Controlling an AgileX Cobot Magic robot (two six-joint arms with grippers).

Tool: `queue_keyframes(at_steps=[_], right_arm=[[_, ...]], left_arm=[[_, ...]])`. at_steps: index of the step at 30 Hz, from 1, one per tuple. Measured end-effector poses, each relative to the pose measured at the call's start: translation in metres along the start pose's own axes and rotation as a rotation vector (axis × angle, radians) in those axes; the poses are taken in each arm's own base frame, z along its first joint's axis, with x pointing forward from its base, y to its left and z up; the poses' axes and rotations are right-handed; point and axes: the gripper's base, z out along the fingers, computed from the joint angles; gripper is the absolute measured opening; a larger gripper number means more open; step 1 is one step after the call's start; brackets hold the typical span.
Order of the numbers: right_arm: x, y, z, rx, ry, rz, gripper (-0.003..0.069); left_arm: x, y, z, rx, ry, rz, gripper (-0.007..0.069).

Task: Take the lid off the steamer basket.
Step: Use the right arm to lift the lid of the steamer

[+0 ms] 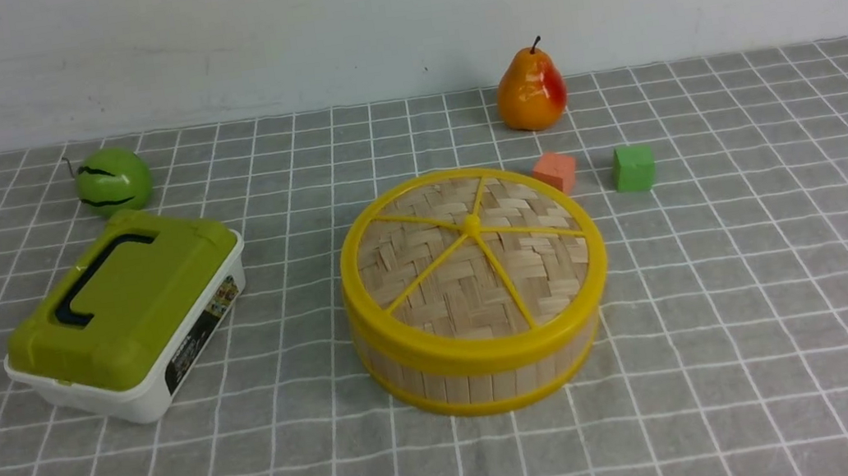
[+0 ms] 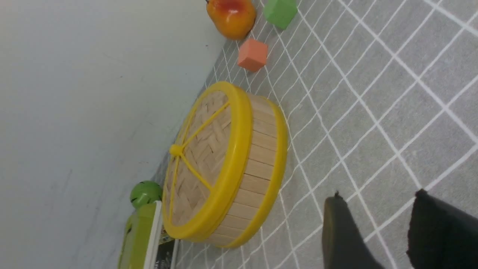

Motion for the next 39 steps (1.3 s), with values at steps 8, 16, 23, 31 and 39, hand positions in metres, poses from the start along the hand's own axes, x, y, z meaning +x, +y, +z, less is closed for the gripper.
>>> queue_keyframes(at_steps=[8, 16, 23, 31, 39], right_arm=[[-0.027, 0.069, -0.020, -0.072, -0.010, -0.495, 0.0025], [-0.068, 0.143, 0.008, 0.118, 0.369, -0.908, -0.0021], [-0.097, 0.191, 0.066, 0.156, 0.646, -1.037, -0.0020], [-0.091, 0.233, 0.148, 0.163, 0.859, -1.196, -0.0010], [-0.061, 0.272, 0.221, 0.078, 0.893, -1.237, 0.0022]], left_arm=[[0.000, 0.000, 0.000, 0.000, 0.000, 0.000, 0.0239], [0.000, 0.000, 0.000, 0.000, 0.000, 0.000, 0.0239], [0.000, 0.000, 0.000, 0.000, 0.000, 0.000, 0.0239], [0.000, 0.000, 0.000, 0.000, 0.000, 0.000, 0.0239], [0.000, 0.000, 0.000, 0.000, 0.000, 0.000, 0.0239]])
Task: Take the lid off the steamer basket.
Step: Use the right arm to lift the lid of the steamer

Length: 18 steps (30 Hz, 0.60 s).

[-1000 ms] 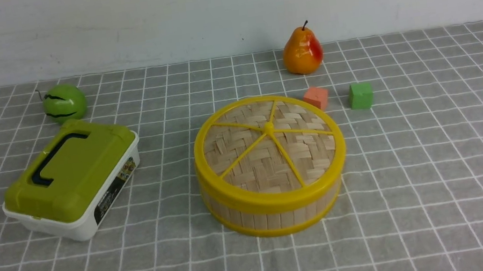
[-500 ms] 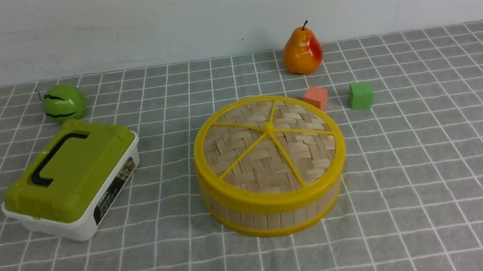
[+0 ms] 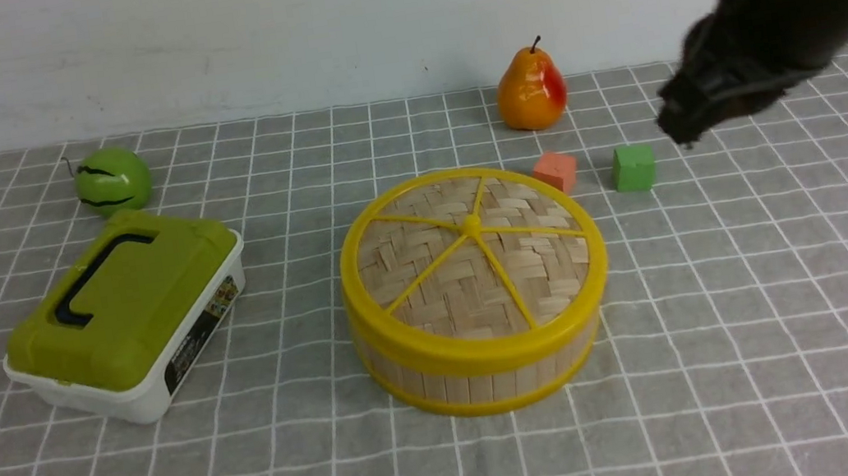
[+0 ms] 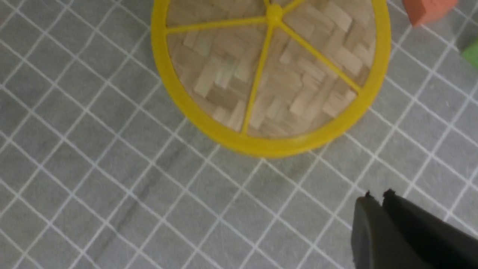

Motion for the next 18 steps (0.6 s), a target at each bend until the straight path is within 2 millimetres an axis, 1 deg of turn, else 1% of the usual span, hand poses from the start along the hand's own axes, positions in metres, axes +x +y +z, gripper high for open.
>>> queue_keyframes(at_steps=[1, 3, 4, 5, 6, 7, 8, 9, 12, 13, 15, 16, 18], right_arm=[[-0.012, 0.002, 0.014, 0.000, 0.008, -0.002, 0.0042], [-0.026, 0.005, 0.030, 0.009, 0.016, -0.007, 0.0078], [-0.033, 0.008, 0.047, 0.013, 0.033, -0.004, 0.0116], [-0.035, 0.007, 0.045, 0.017, 0.027, -0.003, 0.0116], [-0.045, 0.011, 0.069, 0.024, 0.047, -0.005, 0.0197], [-0.046, 0.012, 0.072, 0.024, 0.048, -0.006, 0.0205], [-0.052, 0.015, 0.085, 0.023, 0.056, -0.011, 0.0265], [-0.056, 0.017, 0.092, 0.020, 0.053, -0.015, 0.0299], [-0.062, 0.021, 0.122, 0.007, 0.065, -0.018, 0.0401], [-0.064, 0.021, 0.127, 0.007, 0.059, -0.013, 0.0422], [-0.065, 0.020, 0.146, 0.006, 0.064, 0.016, 0.0451], [-0.065, 0.018, 0.156, 0.007, 0.067, 0.034, 0.0459], [-0.063, 0.016, 0.170, 0.013, 0.077, 0.054, 0.0457]], left_arm=[[0.000, 0.000, 0.000, 0.000, 0.000, 0.000, 0.0239], [0.000, 0.000, 0.000, 0.000, 0.000, 0.000, 0.0239], [0.000, 0.000, 0.000, 0.000, 0.000, 0.000, 0.0239], [0.000, 0.000, 0.000, 0.000, 0.000, 0.000, 0.0239], [0.000, 0.000, 0.000, 0.000, 0.000, 0.000, 0.0239], [0.000, 0.000, 0.000, 0.000, 0.000, 0.000, 0.0239], [0.000, 0.000, 0.000, 0.000, 0.000, 0.000, 0.0239], [0.000, 0.000, 0.000, 0.000, 0.000, 0.000, 0.0239], [0.000, 0.000, 0.000, 0.000, 0.000, 0.000, 0.0239], [0.000, 0.000, 0.000, 0.000, 0.000, 0.000, 0.0239], [0.000, 0.000, 0.000, 0.000, 0.000, 0.000, 0.0239], [0.000, 0.000, 0.000, 0.000, 0.000, 0.000, 0.0239], [0.000, 0.000, 0.000, 0.000, 0.000, 0.000, 0.0239]])
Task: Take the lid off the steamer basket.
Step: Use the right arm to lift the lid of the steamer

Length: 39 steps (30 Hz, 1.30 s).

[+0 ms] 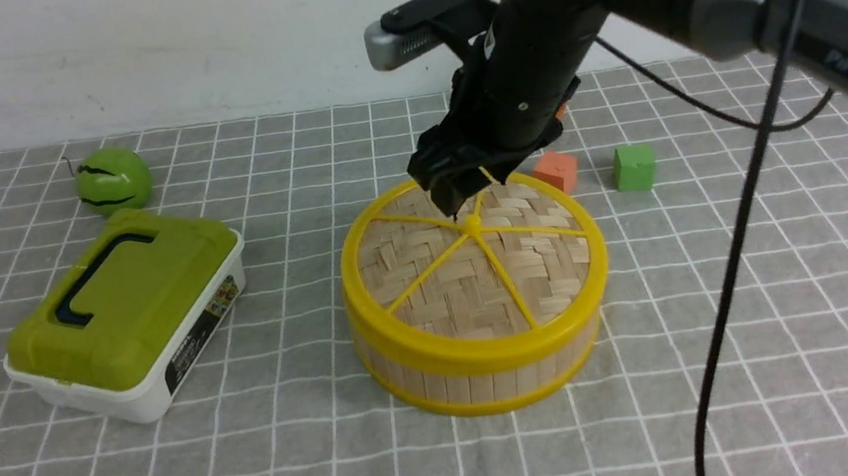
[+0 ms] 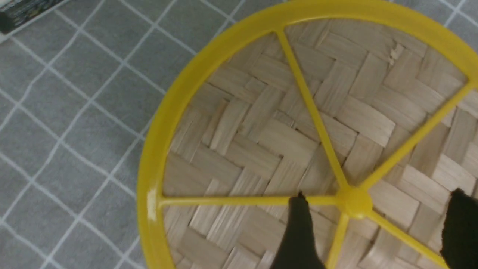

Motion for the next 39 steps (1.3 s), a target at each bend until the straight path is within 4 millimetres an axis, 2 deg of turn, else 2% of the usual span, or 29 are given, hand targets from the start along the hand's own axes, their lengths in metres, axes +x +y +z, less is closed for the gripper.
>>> queue_keyframes(at_steps=[3, 7, 17, 22, 27, 31, 34, 37, 39], right_arm=[[0.003, -0.002, 0.019, 0.003, 0.028, 0.012, 0.0428], [0.006, -0.004, 0.034, 0.007, 0.047, 0.042, 0.0361], [0.004, -0.006, 0.036, 0.017, 0.029, 0.089, 0.0202], [0.004, -0.006, 0.035, 0.018, 0.041, 0.115, 0.0155], [0.005, -0.006, 0.035, 0.020, 0.050, 0.138, 0.0174], [0.006, -0.006, 0.035, 0.022, 0.061, 0.137, 0.0288], [0.007, -0.006, 0.035, 0.022, 0.065, 0.137, 0.0323], [0.007, -0.006, 0.035, 0.021, 0.069, 0.138, 0.0309], [0.007, -0.006, 0.035, 0.021, 0.073, 0.138, 0.0251]], left_arm=[[0.000, 0.000, 0.000, 0.000, 0.000, 0.000, 0.0239], [0.000, 0.000, 0.000, 0.000, 0.000, 0.000, 0.0239], [0.000, 0.000, 0.000, 0.000, 0.000, 0.000, 0.0239], [0.000, 0.000, 0.000, 0.000, 0.000, 0.000, 0.0239], [0.000, 0.000, 0.000, 0.000, 0.000, 0.000, 0.0239], [0.000, 0.000, 0.000, 0.000, 0.000, 0.000, 0.0239], [0.000, 0.000, 0.000, 0.000, 0.000, 0.000, 0.0239], [0.000, 0.000, 0.000, 0.000, 0.000, 0.000, 0.0239], [0.000, 0.000, 0.000, 0.000, 0.000, 0.000, 0.0239]])
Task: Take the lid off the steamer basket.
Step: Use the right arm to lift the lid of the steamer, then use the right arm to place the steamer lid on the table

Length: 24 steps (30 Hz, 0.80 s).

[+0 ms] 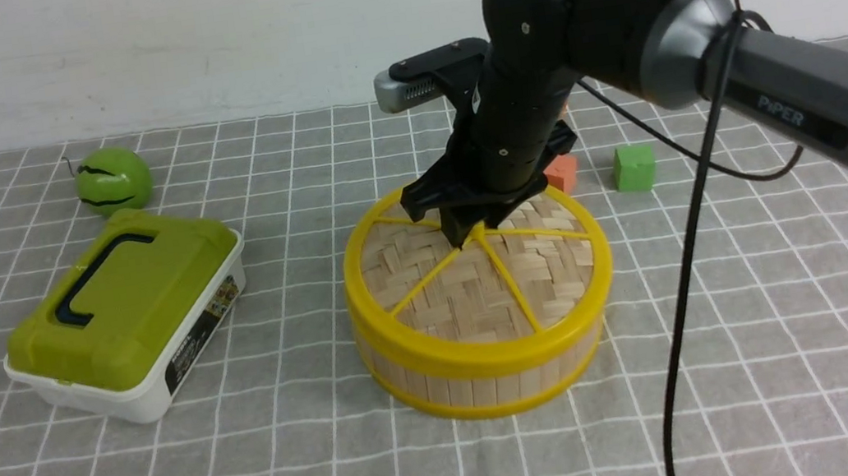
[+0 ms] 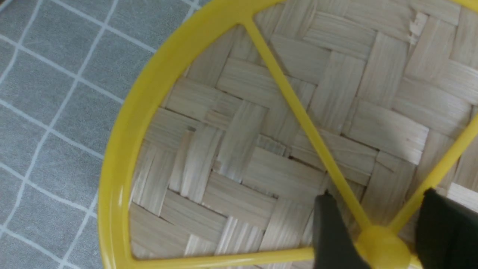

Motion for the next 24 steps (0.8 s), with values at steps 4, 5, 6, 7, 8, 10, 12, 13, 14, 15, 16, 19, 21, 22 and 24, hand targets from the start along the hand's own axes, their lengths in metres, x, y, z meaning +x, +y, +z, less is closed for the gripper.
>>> queue_keyframes(at_steps=[4, 5, 6, 7, 8, 10, 12, 13, 14, 15, 16, 19, 21, 22, 24], right_arm=[[0.000, 0.000, -0.002, 0.000, -0.002, 0.001, 0.0078], [0.000, 0.000, -0.003, 0.000, 0.001, 0.001, 0.0078], [0.000, 0.000, -0.004, 0.001, 0.004, 0.000, 0.0083], [0.000, 0.000, -0.005, 0.001, 0.006, 0.000, 0.0083], [0.000, 0.001, -0.006, 0.001, 0.008, 0.000, 0.0083], [0.001, 0.001, -0.016, 0.005, 0.021, -0.004, 0.0083], [-0.002, 0.003, -0.029, 0.003, 0.005, -0.008, 0.0083], [-0.004, 0.004, -0.040, 0.000, -0.019, -0.011, 0.0083], [-0.005, 0.004, -0.042, 0.000, -0.023, -0.012, 0.0083], [-0.008, 0.006, -0.057, -0.001, -0.058, -0.019, 0.0083], [-0.009, 0.007, -0.062, -0.001, -0.069, -0.022, 0.0083], [-0.012, 0.008, -0.095, 0.015, -0.125, -0.045, 0.0083], [-0.011, 0.006, -0.117, 0.061, -0.158, -0.063, 0.0083], [-0.011, 0.003, -0.126, 0.097, -0.175, -0.074, 0.0083], [-0.010, -0.002, -0.139, 0.147, -0.197, -0.084, 0.0083]], left_arm=[[0.000, 0.000, 0.000, 0.000, 0.000, 0.000, 0.0239], [0.000, 0.000, 0.000, 0.000, 0.000, 0.000, 0.0239], [0.000, 0.000, 0.000, 0.000, 0.000, 0.000, 0.0239], [0.000, 0.000, 0.000, 0.000, 0.000, 0.000, 0.0239], [0.000, 0.000, 0.000, 0.000, 0.000, 0.000, 0.0239], [0.000, 0.000, 0.000, 0.000, 0.000, 0.000, 0.0239], [0.000, 0.000, 0.000, 0.000, 0.000, 0.000, 0.0239], [0.000, 0.000, 0.000, 0.000, 0.000, 0.000, 0.0239], [0.000, 0.000, 0.000, 0.000, 0.000, 0.000, 0.0239], [0.000, 0.000, 0.000, 0.000, 0.000, 0.000, 0.0239], [0.000, 0.000, 0.000, 0.000, 0.000, 0.000, 0.0239], [0.000, 0.000, 0.000, 0.000, 0.000, 0.000, 0.0239], [0.000, 0.000, 0.000, 0.000, 0.000, 0.000, 0.0239], [0.000, 0.000, 0.000, 0.000, 0.000, 0.000, 0.0239], [0.000, 0.000, 0.000, 0.000, 0.000, 0.000, 0.0239]])
